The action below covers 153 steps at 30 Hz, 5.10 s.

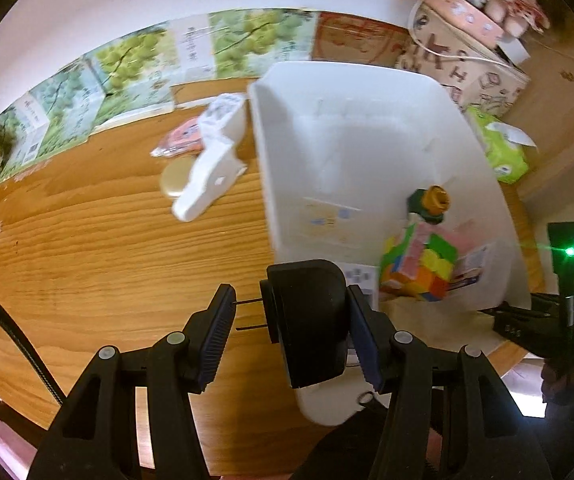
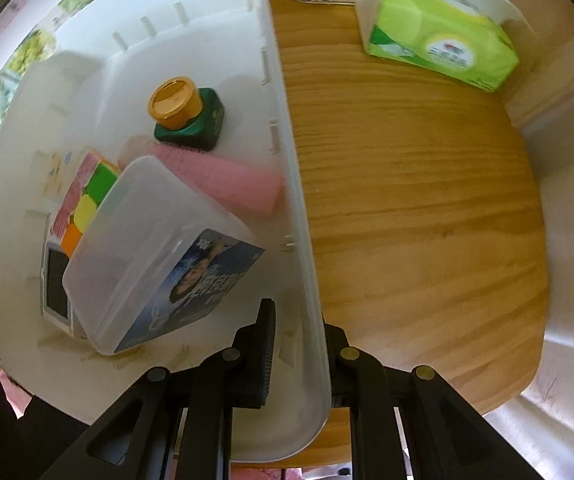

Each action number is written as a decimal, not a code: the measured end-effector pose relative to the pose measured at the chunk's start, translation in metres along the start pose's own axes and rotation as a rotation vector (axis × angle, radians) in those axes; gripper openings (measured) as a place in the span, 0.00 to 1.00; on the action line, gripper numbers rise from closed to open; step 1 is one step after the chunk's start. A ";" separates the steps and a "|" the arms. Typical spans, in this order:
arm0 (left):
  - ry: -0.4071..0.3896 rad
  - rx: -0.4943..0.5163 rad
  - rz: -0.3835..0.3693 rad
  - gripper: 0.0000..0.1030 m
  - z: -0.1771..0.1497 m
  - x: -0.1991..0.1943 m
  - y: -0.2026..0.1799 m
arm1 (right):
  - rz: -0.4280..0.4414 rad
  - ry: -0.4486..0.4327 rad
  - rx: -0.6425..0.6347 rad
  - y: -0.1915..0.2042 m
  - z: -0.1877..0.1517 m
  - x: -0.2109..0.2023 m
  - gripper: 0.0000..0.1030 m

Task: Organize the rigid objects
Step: 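Carry the black charger into the tray and release it with the left tool, then move the left tool to the white rectangular block and grasp it, then carry the white block into the tray and open the left tool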

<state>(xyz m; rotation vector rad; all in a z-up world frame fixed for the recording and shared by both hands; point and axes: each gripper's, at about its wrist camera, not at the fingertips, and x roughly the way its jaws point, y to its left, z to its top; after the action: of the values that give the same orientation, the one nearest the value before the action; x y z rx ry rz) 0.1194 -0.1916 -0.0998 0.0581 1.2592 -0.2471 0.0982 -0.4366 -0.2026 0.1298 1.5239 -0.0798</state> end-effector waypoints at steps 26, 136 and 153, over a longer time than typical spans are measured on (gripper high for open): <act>-0.109 0.067 -0.099 0.77 0.001 -0.012 -0.053 | 0.001 0.006 -0.225 0.030 0.000 -0.002 0.15; -0.353 0.009 -0.236 0.22 0.007 -0.039 0.020 | -0.084 -0.007 -0.077 0.038 0.016 -0.001 0.21; -0.272 0.004 -0.292 0.26 -0.024 -0.018 -0.041 | -0.085 0.001 -0.254 0.063 -0.002 0.007 0.23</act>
<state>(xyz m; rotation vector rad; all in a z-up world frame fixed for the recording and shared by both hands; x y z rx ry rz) 0.0835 -0.2243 -0.0867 -0.1530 0.9930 -0.4930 0.1046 -0.3736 -0.2078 -0.1383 1.5271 0.0465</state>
